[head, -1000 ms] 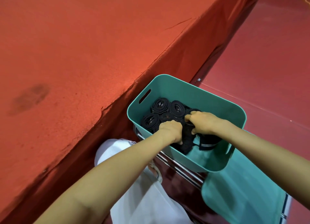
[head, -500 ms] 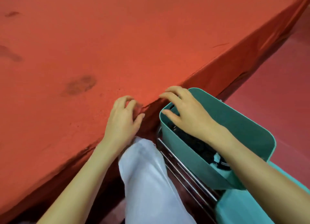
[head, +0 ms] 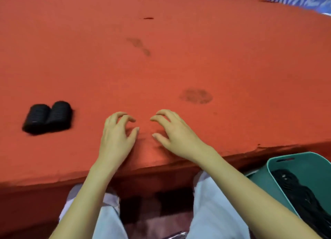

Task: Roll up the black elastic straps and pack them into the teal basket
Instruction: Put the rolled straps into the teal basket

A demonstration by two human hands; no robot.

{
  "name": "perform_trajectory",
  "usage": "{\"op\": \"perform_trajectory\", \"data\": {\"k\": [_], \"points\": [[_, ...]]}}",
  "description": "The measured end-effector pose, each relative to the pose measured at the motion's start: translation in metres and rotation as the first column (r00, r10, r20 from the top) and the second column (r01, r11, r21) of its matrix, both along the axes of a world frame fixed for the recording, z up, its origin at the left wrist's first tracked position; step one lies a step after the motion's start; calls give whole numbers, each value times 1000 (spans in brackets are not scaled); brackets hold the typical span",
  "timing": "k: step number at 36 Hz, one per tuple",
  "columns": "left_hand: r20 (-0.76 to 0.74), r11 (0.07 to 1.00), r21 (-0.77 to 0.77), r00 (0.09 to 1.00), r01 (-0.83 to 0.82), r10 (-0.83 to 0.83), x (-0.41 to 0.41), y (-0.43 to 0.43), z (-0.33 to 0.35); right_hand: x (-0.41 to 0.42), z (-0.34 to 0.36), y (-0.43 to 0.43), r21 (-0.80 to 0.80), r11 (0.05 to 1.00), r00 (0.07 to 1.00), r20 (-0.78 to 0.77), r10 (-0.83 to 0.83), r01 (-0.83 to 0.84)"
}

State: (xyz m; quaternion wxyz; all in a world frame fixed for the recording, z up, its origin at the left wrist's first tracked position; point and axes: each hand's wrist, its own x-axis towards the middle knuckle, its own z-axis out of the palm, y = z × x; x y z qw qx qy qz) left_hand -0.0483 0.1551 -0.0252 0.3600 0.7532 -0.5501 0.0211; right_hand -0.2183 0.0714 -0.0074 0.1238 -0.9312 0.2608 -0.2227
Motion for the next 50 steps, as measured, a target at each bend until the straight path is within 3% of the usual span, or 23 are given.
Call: {"op": "perform_trajectory", "data": {"k": [7,12,18,21,23,27,29,33,35,40,44,50], "points": [[-22,970,-65,972,-235,234,88,47,0,106,-8,11,94,987,989,-59,133,-127],[-95,915,-110,921,-387,378,139,69,-1,171,-11,25,275,948,980,-71,188,-162],[-169,858,-61,853,-510,494,188,72,1,234,-9,37,523,843,982,-46,181,-130],[-201,850,33,829,-526,521,214,67,1,267,-10,38,604,791,993,19,114,-102],[-281,826,104,780,-554,559,224,67,3,286,-13,36,686,723,997,69,45,-80],[-483,852,141,716,-505,504,233,65,9,301,-15,31,876,466,985,165,-47,-124],[-545,878,196,696,-436,467,240,65,11,301,-15,27,893,423,983,183,-26,-155],[-678,942,221,655,-251,334,247,71,15,293,-13,26,823,541,984,169,57,-173],[-675,966,178,691,-190,260,243,74,16,287,-12,31,757,621,978,184,96,-203],[-360,972,82,903,-219,234,223,90,8,266,-17,53,514,809,945,292,148,-286],[-288,973,-31,934,-230,212,200,102,-2,251,-18,65,480,814,921,355,160,-327],[-382,970,-189,922,-153,71,167,106,10,217,2,60,479,797,904,385,185,-367]]}}
